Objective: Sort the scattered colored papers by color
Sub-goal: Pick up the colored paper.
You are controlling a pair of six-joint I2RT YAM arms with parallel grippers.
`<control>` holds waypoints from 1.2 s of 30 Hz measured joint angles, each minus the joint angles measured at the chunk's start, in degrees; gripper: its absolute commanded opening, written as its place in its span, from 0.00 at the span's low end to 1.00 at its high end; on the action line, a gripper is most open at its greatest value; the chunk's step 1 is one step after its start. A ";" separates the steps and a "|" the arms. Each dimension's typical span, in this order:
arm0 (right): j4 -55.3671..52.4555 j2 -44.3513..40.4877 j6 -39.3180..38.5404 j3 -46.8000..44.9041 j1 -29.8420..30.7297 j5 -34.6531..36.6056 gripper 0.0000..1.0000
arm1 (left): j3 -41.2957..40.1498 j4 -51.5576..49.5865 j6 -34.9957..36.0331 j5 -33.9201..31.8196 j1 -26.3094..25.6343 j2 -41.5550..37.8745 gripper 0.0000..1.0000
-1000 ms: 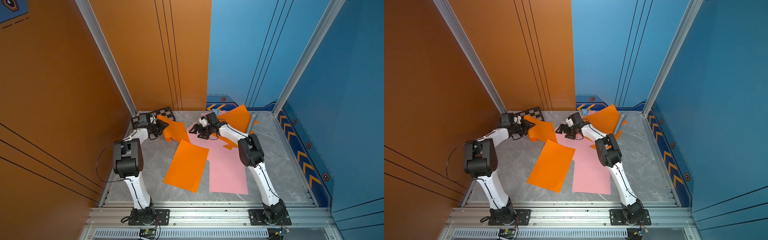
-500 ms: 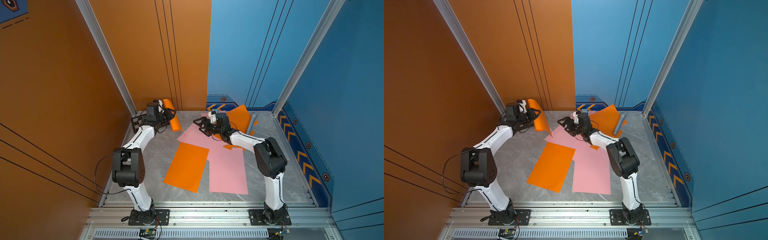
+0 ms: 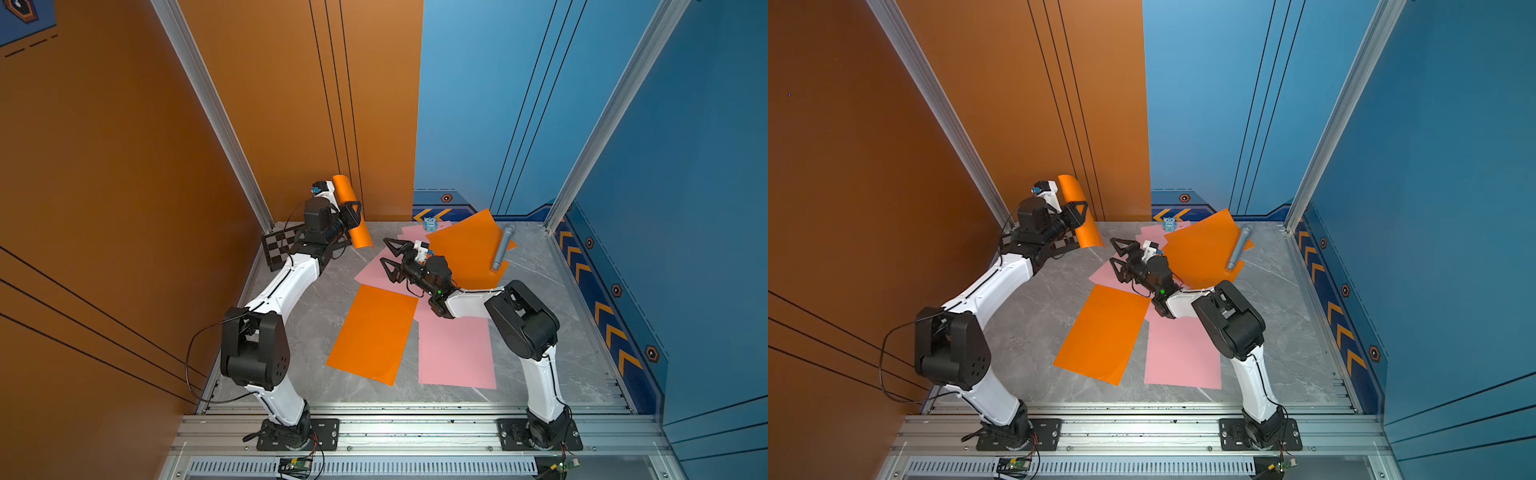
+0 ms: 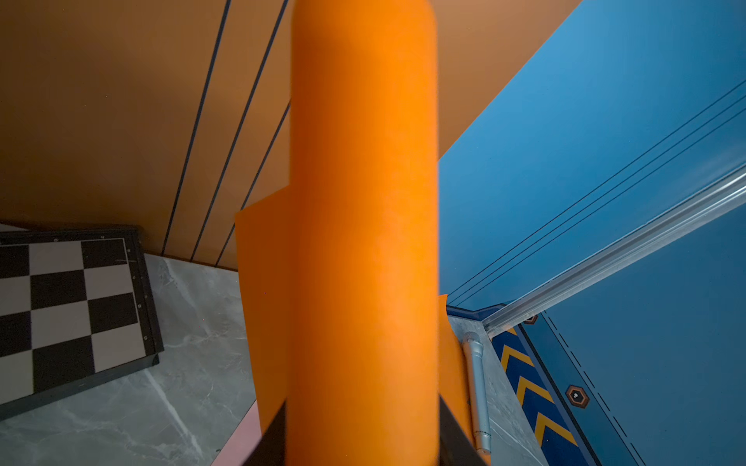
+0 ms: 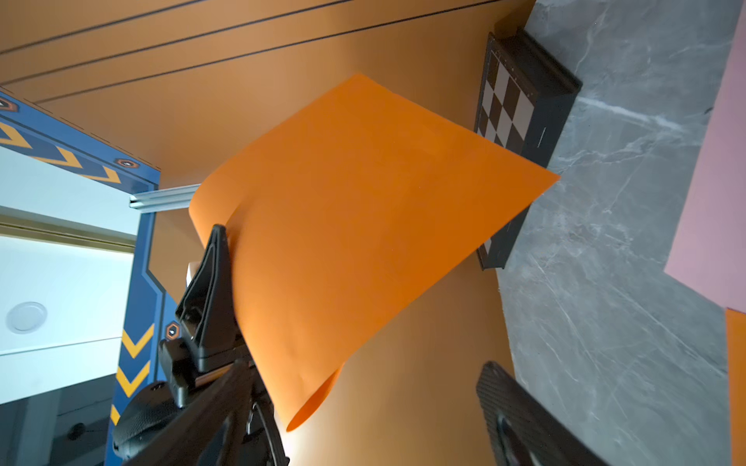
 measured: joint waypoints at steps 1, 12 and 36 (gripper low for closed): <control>0.87 0.76 1.11 0.20 0.22 0.74 0.89 | -0.37 0.66 0.28 -0.42 -0.42 -0.42 0.37; 9.01 5.79 8.70 3.17 2.01 8.17 0.86 | -2.80 4.44 2.08 -1.46 -2.32 -1.64 0.36; 13.55 5.79 5.84 3.26 -0.76 13.18 0.31 | -9.92 5.42 1.22 -2.25 -2.12 -3.82 0.40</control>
